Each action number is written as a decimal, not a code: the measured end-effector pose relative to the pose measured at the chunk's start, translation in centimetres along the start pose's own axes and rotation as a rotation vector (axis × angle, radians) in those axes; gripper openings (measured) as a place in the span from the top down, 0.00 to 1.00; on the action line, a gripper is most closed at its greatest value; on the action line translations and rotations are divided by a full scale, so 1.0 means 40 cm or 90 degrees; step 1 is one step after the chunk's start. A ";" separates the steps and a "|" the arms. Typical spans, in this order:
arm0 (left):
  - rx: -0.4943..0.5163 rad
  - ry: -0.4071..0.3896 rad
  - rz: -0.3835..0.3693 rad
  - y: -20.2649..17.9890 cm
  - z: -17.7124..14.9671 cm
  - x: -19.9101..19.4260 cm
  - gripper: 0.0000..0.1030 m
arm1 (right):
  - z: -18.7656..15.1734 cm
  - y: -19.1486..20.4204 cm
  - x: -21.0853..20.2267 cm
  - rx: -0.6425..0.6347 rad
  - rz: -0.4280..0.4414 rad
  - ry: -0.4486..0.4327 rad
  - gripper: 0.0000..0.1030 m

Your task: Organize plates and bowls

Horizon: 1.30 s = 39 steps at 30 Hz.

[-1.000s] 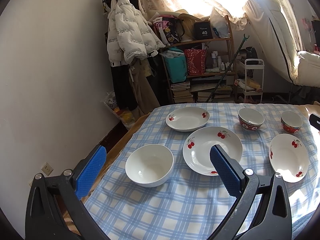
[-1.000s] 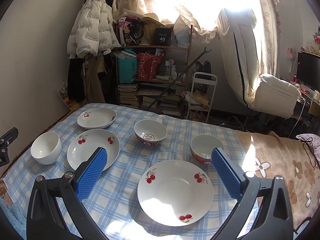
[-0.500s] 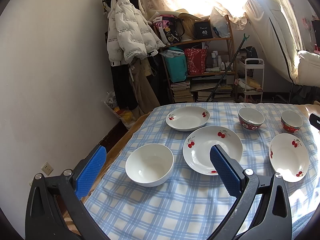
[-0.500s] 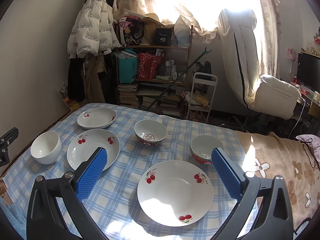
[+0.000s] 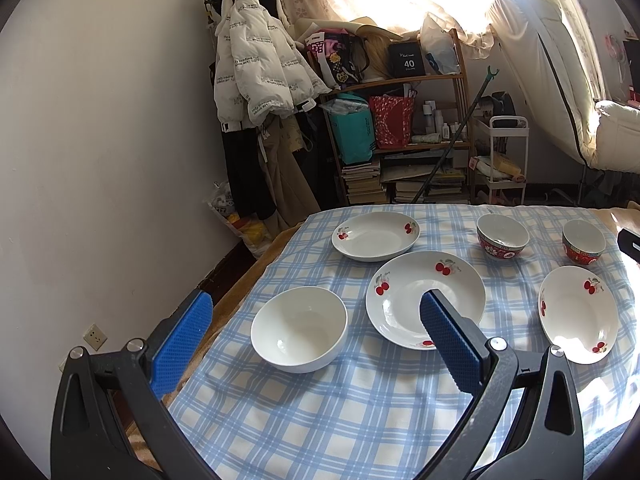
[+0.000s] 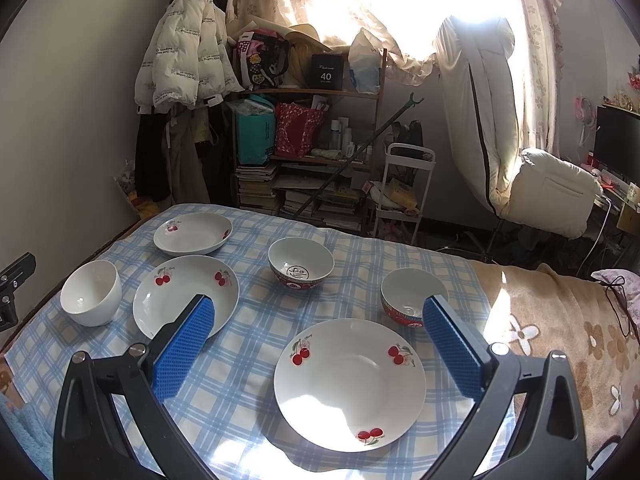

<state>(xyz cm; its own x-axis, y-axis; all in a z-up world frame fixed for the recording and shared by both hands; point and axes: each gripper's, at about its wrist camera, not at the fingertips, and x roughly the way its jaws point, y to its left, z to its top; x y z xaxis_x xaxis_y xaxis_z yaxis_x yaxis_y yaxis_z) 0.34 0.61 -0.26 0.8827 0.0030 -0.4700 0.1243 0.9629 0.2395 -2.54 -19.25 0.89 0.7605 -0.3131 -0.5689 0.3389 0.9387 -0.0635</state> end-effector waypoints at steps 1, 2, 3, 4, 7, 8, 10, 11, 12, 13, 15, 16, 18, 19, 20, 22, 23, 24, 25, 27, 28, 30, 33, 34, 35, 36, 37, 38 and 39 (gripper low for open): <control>0.000 0.000 0.000 -0.001 0.001 -0.001 0.01 | 0.000 0.000 -0.001 -0.001 0.000 0.000 0.00; 0.000 0.000 0.000 0.001 0.000 0.000 0.01 | -0.001 -0.001 0.000 -0.001 0.000 -0.001 0.00; 0.001 0.000 0.001 0.000 0.000 0.000 0.01 | 0.000 0.001 0.000 0.000 0.000 -0.001 0.00; 0.001 0.000 0.001 0.001 0.000 0.000 0.01 | 0.000 0.001 0.000 0.000 0.000 -0.001 0.00; 0.001 0.000 0.000 -0.001 0.000 0.000 0.01 | -0.002 -0.001 0.000 0.000 0.000 0.000 0.00; 0.000 0.000 0.000 -0.001 0.000 0.000 0.01 | -0.001 0.000 0.000 0.000 0.000 0.000 0.00; 0.001 0.001 0.000 -0.001 0.001 0.000 0.01 | -0.002 -0.001 0.001 0.000 -0.001 -0.001 0.00; 0.001 0.000 0.000 0.000 0.000 0.001 0.01 | -0.002 0.000 0.001 0.000 0.000 0.000 0.00; 0.001 0.000 0.001 0.000 0.000 0.000 0.01 | -0.003 -0.001 0.001 0.000 0.000 -0.001 0.00; 0.001 0.000 0.001 0.000 0.000 0.001 0.01 | -0.002 0.000 0.001 -0.001 -0.001 0.000 0.00; 0.001 0.000 0.000 -0.001 0.001 0.000 0.01 | -0.003 0.000 0.002 -0.001 -0.001 0.000 0.00; 0.001 0.001 0.000 -0.001 0.001 0.000 0.01 | -0.003 -0.002 0.003 -0.001 -0.001 0.000 0.00; 0.002 0.001 0.001 -0.001 0.001 0.000 0.01 | -0.003 -0.001 0.002 -0.001 -0.001 0.000 0.00; 0.002 0.001 0.000 -0.001 0.001 0.000 0.01 | -0.004 -0.003 0.003 -0.001 -0.001 0.001 0.00; 0.001 0.000 0.001 -0.002 0.001 0.000 0.01 | -0.004 -0.003 0.003 -0.001 -0.001 0.000 0.00; 0.002 0.001 0.001 -0.002 0.001 0.000 0.01 | -0.004 -0.003 0.003 -0.001 -0.002 0.000 0.00; 0.002 0.001 0.001 0.000 0.000 0.001 0.01 | -0.004 -0.003 0.003 -0.001 -0.001 0.000 0.00; 0.002 0.001 0.000 0.000 0.000 0.001 0.01 | -0.004 -0.002 0.003 -0.002 -0.002 0.000 0.00; 0.002 0.001 0.001 -0.002 0.001 0.000 0.01 | -0.005 -0.003 0.003 -0.002 -0.002 0.000 0.00; 0.002 0.001 0.001 -0.001 0.001 0.000 0.01 | -0.004 -0.002 0.003 -0.002 -0.002 0.000 0.00; 0.002 0.001 0.000 -0.001 0.000 0.001 0.01 | -0.004 -0.003 0.003 -0.002 -0.002 0.000 0.00; 0.002 0.001 0.001 -0.002 0.000 0.001 0.01 | -0.004 -0.003 0.003 -0.002 -0.002 0.000 0.00; 0.002 0.005 0.001 0.003 -0.004 0.005 0.01 | -0.004 0.001 0.000 -0.003 -0.002 0.000 0.00; 0.002 0.006 0.002 0.005 -0.008 0.007 0.01 | -0.004 0.002 -0.001 -0.003 -0.002 0.000 0.00; 0.003 0.007 0.003 0.007 -0.013 0.009 0.01 | -0.005 0.003 -0.002 -0.003 -0.002 0.001 0.00; 0.004 0.009 0.004 0.007 -0.017 0.012 0.01 | -0.005 0.004 -0.003 -0.002 -0.002 0.002 0.00; 0.004 0.012 0.003 0.005 -0.021 0.018 0.01 | -0.009 -0.009 0.011 0.000 0.000 0.004 0.00; 0.004 0.016 0.001 0.006 -0.022 0.023 0.01 | -0.010 -0.012 0.013 0.004 0.005 0.006 0.00; 0.005 0.021 -0.002 0.006 -0.022 0.029 0.01 | -0.008 -0.011 0.014 0.007 0.008 0.007 0.00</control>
<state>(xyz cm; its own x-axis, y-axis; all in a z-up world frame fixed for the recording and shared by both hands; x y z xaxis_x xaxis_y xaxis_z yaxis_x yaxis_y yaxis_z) 0.99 1.10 -1.50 0.8666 0.0095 -0.4990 0.1305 0.9607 0.2449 -2.44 -19.79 0.32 0.7581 -0.2998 -0.5791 0.3360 0.9407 -0.0471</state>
